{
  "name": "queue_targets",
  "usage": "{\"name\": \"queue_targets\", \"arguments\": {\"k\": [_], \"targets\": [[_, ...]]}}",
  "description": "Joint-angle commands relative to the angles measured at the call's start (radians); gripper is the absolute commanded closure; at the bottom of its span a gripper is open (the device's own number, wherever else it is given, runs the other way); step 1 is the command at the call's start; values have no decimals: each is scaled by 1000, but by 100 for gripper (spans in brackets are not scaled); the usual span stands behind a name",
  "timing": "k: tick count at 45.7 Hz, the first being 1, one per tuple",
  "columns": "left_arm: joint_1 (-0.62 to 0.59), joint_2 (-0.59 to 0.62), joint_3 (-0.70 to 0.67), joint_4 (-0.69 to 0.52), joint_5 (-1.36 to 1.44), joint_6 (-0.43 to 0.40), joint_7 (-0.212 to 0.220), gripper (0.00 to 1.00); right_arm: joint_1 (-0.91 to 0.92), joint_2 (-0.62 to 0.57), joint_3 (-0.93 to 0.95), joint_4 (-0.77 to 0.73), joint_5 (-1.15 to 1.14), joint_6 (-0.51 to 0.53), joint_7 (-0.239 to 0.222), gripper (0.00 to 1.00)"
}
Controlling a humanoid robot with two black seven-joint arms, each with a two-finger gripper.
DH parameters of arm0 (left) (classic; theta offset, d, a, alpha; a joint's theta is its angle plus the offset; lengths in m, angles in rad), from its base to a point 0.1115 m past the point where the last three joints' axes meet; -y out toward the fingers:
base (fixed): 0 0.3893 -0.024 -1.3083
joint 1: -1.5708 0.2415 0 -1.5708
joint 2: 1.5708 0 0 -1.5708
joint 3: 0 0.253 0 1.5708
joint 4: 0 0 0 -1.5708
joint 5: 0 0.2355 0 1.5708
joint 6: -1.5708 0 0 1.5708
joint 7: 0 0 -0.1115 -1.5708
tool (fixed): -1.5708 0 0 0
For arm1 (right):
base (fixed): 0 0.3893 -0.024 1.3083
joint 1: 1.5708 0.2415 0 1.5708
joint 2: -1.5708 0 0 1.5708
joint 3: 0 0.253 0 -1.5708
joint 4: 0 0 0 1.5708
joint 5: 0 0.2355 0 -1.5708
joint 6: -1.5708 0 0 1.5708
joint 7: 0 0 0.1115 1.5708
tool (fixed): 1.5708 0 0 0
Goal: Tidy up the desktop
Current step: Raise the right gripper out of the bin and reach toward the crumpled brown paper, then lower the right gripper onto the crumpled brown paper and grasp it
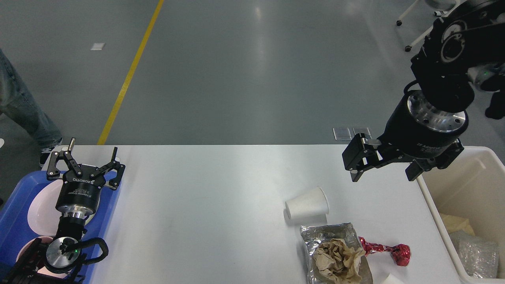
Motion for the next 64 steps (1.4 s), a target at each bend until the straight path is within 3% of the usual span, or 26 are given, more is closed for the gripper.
{"name": "queue_targets", "arguments": {"k": [1,7,14,17,19,21,27,37,40,43,49,64], "targets": [[0,0,0,0,0,0,0,3,-58,1,15,-6,2,-2,5,0],[0,0,0,0,0,0,0,3,-193,2,83,-10,77,-63,2,0],[0,0,0,0,0,0,0,4,-343,39,90,-13,276,-322,-11,0],[0,0,0,0,0,0,0,3,-394,47,90,-13,437,-408,-40,3],[0,0,0,0,0,0,0,3,-421,50,99,-13,538,-453,-72,10],[0,0,0,0,0,0,0,4,-443,54,107,-13,623,-476,-86,14],[0,0,0,0,0,0,0,3,-516,70,131,-18,772,-498,-84,15],[0,0,0,0,0,0,0,3,-659,71,142,-89,810,-553,-80,11],[0,0,0,0,0,0,0,3,-716,71,171,-92,809,-643,-75,11],[0,0,0,0,0,0,0,3,-785,71,223,-93,807,-767,-64,1],[0,0,0,0,0,0,0,3,-912,71,327,-115,802,-927,-46,0],[0,0,0,0,0,0,0,3,-1086,102,383,-300,802,-1005,-48,1]]}}
